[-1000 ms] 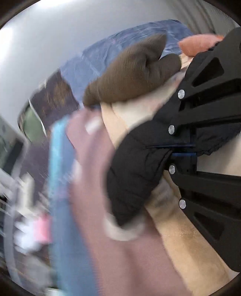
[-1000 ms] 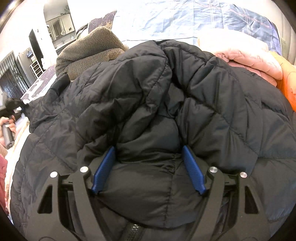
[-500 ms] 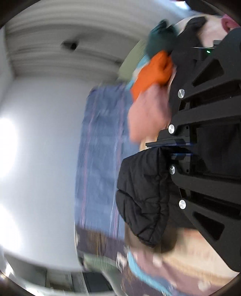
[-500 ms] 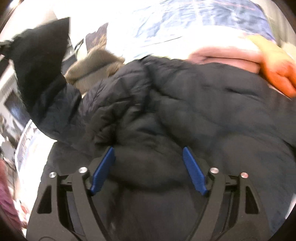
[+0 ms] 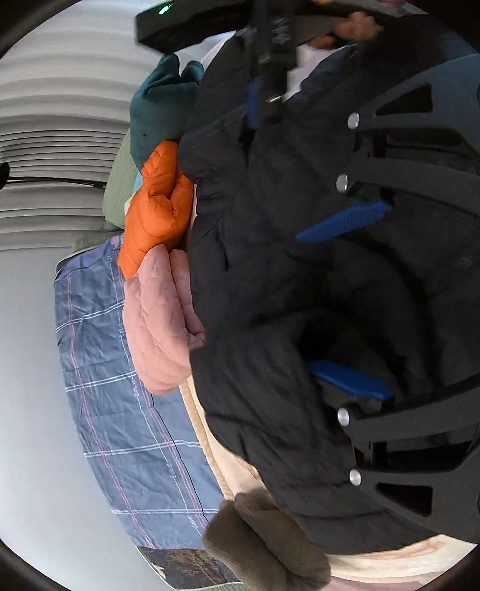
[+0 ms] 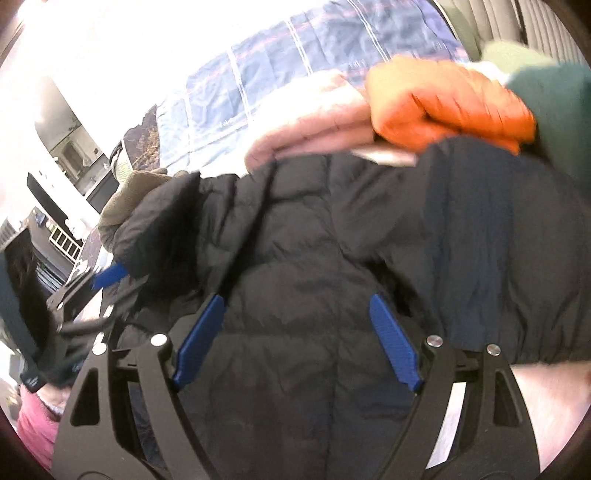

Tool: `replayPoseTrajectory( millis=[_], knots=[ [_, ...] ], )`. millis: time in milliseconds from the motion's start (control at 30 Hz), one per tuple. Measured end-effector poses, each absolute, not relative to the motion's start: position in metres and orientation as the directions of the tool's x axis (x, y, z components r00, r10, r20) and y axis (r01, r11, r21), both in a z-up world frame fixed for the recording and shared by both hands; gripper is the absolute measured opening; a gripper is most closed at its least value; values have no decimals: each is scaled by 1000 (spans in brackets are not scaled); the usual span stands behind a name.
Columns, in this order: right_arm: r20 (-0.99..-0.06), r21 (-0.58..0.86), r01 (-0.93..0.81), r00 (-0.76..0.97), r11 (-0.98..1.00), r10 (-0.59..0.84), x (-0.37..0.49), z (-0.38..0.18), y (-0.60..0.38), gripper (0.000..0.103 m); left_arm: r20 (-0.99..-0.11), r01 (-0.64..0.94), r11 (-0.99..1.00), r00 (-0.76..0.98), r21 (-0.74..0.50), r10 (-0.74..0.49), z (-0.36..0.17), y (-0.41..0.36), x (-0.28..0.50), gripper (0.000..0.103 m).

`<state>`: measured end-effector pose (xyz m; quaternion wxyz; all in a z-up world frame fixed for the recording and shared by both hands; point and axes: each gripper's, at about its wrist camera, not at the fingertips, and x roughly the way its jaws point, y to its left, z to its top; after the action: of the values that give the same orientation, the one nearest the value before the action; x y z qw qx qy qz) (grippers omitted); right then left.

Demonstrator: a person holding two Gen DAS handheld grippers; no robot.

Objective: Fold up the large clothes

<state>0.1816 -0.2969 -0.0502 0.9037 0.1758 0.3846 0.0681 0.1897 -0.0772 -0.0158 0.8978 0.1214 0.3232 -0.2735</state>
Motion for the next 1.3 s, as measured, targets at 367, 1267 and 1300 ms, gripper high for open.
replayPoseTrajectory(
  millis=[367, 1267, 1300],
  knots=[
    [-625, 76, -229, 747, 970, 225, 193, -7, -189, 83, -589, 214, 973, 776, -89, -225, -5, 57, 195, 82],
    [-711, 450, 399, 702, 799, 50, 180, -56, -300, 49, -623, 65, 938, 732, -340, -276, -74, 119, 233, 83],
    [-694, 430, 387, 720, 816, 24, 178, -48, -299, 49, -623, 65, 938, 732, -340, -277, -74, 120, 232, 83]
  ],
)
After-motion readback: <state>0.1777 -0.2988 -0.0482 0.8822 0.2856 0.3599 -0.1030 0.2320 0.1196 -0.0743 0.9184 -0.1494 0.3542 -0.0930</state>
